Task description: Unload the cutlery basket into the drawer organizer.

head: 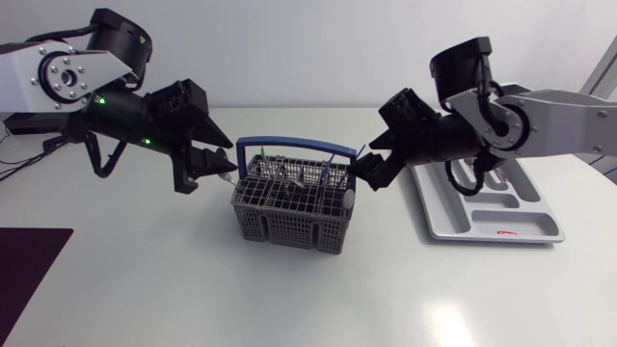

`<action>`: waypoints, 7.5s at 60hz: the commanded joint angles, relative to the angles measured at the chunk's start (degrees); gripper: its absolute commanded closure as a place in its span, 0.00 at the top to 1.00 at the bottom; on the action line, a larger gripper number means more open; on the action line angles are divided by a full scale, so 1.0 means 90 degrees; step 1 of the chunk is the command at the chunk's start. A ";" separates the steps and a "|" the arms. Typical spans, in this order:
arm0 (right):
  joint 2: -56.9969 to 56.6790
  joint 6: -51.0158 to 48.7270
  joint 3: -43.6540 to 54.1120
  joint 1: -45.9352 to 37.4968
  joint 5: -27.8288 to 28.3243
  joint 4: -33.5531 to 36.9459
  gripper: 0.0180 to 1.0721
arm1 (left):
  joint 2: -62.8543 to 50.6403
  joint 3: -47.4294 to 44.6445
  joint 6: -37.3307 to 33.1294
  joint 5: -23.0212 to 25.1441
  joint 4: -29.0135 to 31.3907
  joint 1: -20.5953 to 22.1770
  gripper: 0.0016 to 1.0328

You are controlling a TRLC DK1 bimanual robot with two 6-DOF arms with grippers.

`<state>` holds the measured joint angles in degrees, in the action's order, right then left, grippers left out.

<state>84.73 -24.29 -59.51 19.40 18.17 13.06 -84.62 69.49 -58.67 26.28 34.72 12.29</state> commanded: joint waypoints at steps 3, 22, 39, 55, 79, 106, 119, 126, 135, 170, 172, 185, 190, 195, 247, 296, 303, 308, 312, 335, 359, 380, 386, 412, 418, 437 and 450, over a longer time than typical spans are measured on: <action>-0.0840 -0.0123 0.0215 0.0052 0.0002 0.0180 0.93 | 0.0008 0.0433 0.0016 0.0097 -0.0010 -0.0673 0.65; -0.1612 -0.0162 0.1192 -0.0456 0.0002 0.0199 0.93 | -0.1106 0.0071 -0.0346 0.0253 -0.0508 -0.1649 0.65; -0.0840 -0.0123 0.1465 -0.0593 -0.0105 -0.0289 0.93 | -0.1633 -0.0729 -0.0385 0.0048 -0.1309 -0.1141 0.65; 0.0527 0.0024 0.0977 -0.0407 -0.0428 -0.0816 0.93 | -0.1731 -0.1052 -0.0092 -0.0088 -0.1709 -0.0389 0.65; 0.1308 0.0336 0.0059 0.0169 -0.0623 -0.0865 0.93 | -0.1076 -0.1608 -0.0043 0.0048 -0.1709 -0.0272 0.65; 0.1211 0.0385 0.0264 0.0706 -0.1170 -0.0865 0.93 | -0.0959 -0.1491 -0.0043 0.0107 -0.1729 -0.0614 0.65; 0.1113 0.0297 0.0371 0.0540 -0.1267 -0.0865 0.93 | -0.0940 -0.1491 -0.0043 0.0097 -0.1729 -0.0653 0.68; 0.0791 0.0248 0.0567 0.0442 -0.1306 -0.0826 0.93 | -0.0686 -0.1501 -0.0014 0.0107 -0.1719 -0.1014 0.72; 0.0381 0.0238 0.0860 0.0315 -0.1316 -0.0728 0.93 | -0.0129 -0.1452 0.0289 0.0107 -0.1485 -0.1395 0.75; -0.1006 0.0297 0.1407 0.0345 -0.1385 -0.0221 0.93 | 0.0340 0.1038 0.4019 -0.4854 0.2177 0.1808 0.75; -0.1026 0.0307 0.1446 0.0354 -0.1385 -0.0221 0.93 | 0.0193 0.1175 0.4225 -0.4961 0.2295 0.1857 0.75; -0.1153 0.0346 0.1612 0.0384 -0.1365 -0.0250 0.93 | -0.0852 0.2083 0.5230 -0.5411 0.2978 0.1778 0.78; -0.1172 0.0375 0.1690 0.0413 -0.1355 -0.0279 0.93 | -0.1125 0.2317 0.5582 -0.5459 0.3134 0.1720 0.78; -0.1182 0.0375 0.1739 0.0413 -0.1336 -0.0289 0.93 | -0.1369 0.2444 0.5826 -0.5704 0.3174 0.1700 0.78; -0.1348 0.0356 0.1993 0.0403 -0.1287 -0.0455 0.93 | -0.1809 0.2142 0.6373 -0.6026 0.3213 0.1622 0.09; -0.1436 0.0336 0.2168 0.0413 -0.1287 -0.0543 0.93 | -0.1135 0.2161 0.6266 -0.6670 0.3222 0.1974 0.05; -0.1455 0.0326 0.2178 0.0413 -0.1287 -0.0543 0.93 | -0.1037 0.2278 0.6266 -0.6670 0.3222 0.1944 0.05; -0.1494 0.0326 0.2188 0.0423 -0.1287 -0.0543 0.93 | -0.0969 0.2317 0.6256 -0.6641 0.3232 0.1935 0.05; -0.1524 0.0317 0.2198 0.0413 -0.1287 -0.0523 0.93 | -0.0891 0.2347 0.6236 -0.6631 0.3232 0.1944 0.05; -0.1602 0.0326 0.2256 0.0481 -0.1287 -0.0504 0.93 | -0.0471 0.2259 0.5982 -0.6631 0.3252 0.2247 0.05; -0.1699 0.0326 0.2325 0.0569 -0.1297 -0.0474 0.93 | -0.0041 0.2132 0.5123 -0.6651 0.3203 0.2491 0.05; -0.1758 0.0326 0.2325 0.0686 -0.1297 -0.0426 0.93 | 0.0535 0.1634 0.4430 -0.6651 0.2695 0.2423 0.05; -0.1807 0.0336 0.2315 0.0794 -0.1297 -0.0396 0.93 | 0.0701 0.1546 0.4264 -0.6651 0.2578 0.2443 0.05; -0.1973 0.0893 0.2266 0.1946 -0.1648 -0.0641 0.93 | 0.1365 0.0960 0.3590 -0.6651 0.1826 0.2560 0.05; -0.1787 0.1049 0.2159 0.2337 -0.1834 -0.0787 0.93 | 0.1472 0.0755 0.3463 -0.6651 0.1728 0.2560 0.05; -0.0908 0.1274 0.1856 0.3118 -0.2303 -0.1392 0.93 | 0.1590 0.0335 0.3697 -0.6661 0.1377 0.2599 0.05; -0.0322 0.1313 0.1407 0.3186 -0.2351 -0.1480 0.93 | 0.1599 0.0345 0.4225 -0.6914 0.1386 0.2726 0.06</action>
<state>79.35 -13.87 -44.07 47.22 -2.04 0.95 -71.22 73.52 -23.66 -34.26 47.64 35.53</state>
